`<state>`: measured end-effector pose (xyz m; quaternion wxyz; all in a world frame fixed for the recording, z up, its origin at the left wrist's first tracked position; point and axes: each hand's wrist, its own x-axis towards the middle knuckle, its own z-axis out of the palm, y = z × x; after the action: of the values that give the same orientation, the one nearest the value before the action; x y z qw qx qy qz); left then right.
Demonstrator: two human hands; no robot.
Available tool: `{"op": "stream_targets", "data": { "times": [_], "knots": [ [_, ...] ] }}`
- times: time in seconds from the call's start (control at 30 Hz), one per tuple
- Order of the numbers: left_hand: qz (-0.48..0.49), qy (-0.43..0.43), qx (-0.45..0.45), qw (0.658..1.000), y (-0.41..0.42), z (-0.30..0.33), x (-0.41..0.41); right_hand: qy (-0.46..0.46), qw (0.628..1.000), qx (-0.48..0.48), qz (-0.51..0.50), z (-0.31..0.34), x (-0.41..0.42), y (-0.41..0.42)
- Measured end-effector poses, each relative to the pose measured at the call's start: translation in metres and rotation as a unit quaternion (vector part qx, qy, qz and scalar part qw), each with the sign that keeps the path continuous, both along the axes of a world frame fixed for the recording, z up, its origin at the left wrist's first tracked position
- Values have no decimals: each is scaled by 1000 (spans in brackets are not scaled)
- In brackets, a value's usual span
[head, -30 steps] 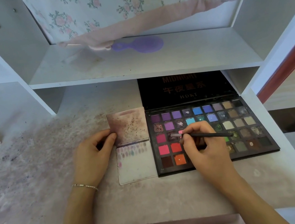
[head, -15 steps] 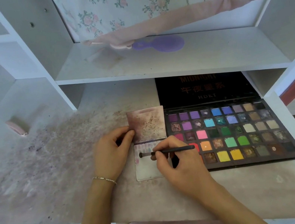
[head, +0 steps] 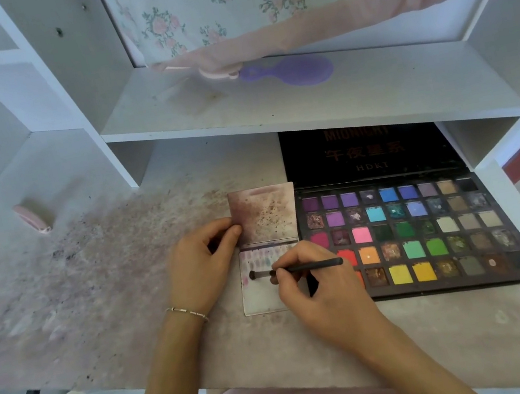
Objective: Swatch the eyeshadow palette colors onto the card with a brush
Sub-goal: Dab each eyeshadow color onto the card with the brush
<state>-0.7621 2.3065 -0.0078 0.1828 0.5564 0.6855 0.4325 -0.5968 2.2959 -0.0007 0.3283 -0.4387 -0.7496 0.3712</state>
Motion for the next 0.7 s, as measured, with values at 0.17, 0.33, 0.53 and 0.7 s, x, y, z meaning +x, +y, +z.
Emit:
{"op": "stream_targets", "data": {
  "times": [0.17,0.33,0.53,0.7],
  "knots": [
    [8,1,-4,1000,-1,1,1,-7,1000,-3,-1,0,0,0],
    [12,8,-13,1000,-1,1,1,-14,1000,-3,4,-1,0,0],
    [6,6,-13,1000,0,0,0,-16,1000,0,3,-2,0,1],
    [5,8,-9,1000,0,0,0,-12,1000,0,13,-3,1,0]
  ]
}}
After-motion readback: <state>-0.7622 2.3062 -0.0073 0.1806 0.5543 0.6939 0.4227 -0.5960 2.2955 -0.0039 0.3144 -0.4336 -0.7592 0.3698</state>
